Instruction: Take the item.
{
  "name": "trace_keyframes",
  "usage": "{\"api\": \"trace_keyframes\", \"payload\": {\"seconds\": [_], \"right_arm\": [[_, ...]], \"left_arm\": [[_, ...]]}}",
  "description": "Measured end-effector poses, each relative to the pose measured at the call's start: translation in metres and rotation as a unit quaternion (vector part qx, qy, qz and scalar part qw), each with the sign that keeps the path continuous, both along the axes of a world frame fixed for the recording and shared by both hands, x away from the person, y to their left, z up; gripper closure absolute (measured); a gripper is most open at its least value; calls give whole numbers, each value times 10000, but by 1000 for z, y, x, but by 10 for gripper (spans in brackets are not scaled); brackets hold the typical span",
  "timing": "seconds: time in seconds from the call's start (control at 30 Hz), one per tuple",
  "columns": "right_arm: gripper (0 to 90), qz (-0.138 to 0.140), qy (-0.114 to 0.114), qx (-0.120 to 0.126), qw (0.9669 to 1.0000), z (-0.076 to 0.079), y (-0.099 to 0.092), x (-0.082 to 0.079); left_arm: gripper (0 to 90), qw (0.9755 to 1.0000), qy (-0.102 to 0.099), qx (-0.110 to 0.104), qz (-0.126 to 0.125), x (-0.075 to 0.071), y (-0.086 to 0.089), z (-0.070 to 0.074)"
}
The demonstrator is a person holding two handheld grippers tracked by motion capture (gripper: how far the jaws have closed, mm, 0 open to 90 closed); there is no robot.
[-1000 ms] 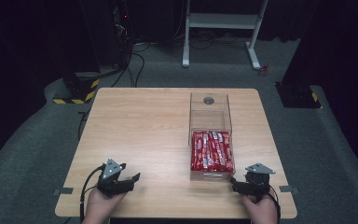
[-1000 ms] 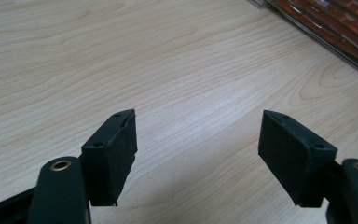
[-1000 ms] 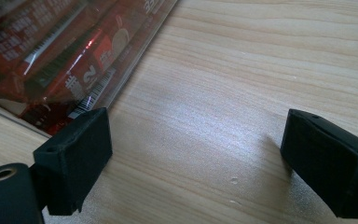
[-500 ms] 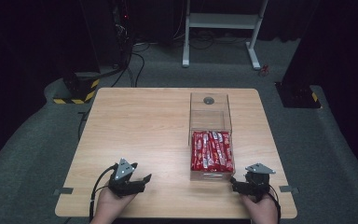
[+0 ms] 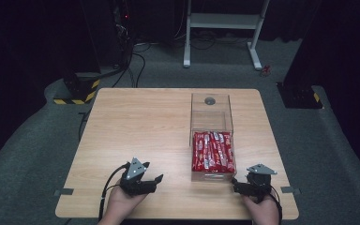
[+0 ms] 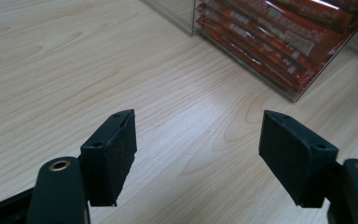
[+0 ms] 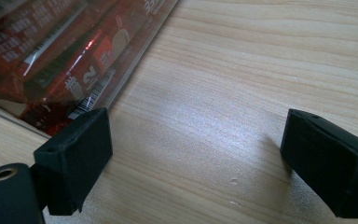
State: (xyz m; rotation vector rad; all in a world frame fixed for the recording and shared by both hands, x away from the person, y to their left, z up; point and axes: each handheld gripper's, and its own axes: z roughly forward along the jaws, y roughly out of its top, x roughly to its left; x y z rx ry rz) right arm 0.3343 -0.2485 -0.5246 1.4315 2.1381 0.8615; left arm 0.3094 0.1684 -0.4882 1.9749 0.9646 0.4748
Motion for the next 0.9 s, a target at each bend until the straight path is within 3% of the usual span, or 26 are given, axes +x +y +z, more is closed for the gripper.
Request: {"api": "trace_keyframes", "payload": {"seconds": [0.53, 0.9], "right_arm": [[88, 7, -6, -5, 10000, 0, 0, 0], [88, 7, -21, -6, 10000, 0, 0, 0]], "left_arm": [[280, 9995, -163, -126, -223, 6, -27, 9], [284, 9991, -252, -138, -315, 7, -34, 16]]}}
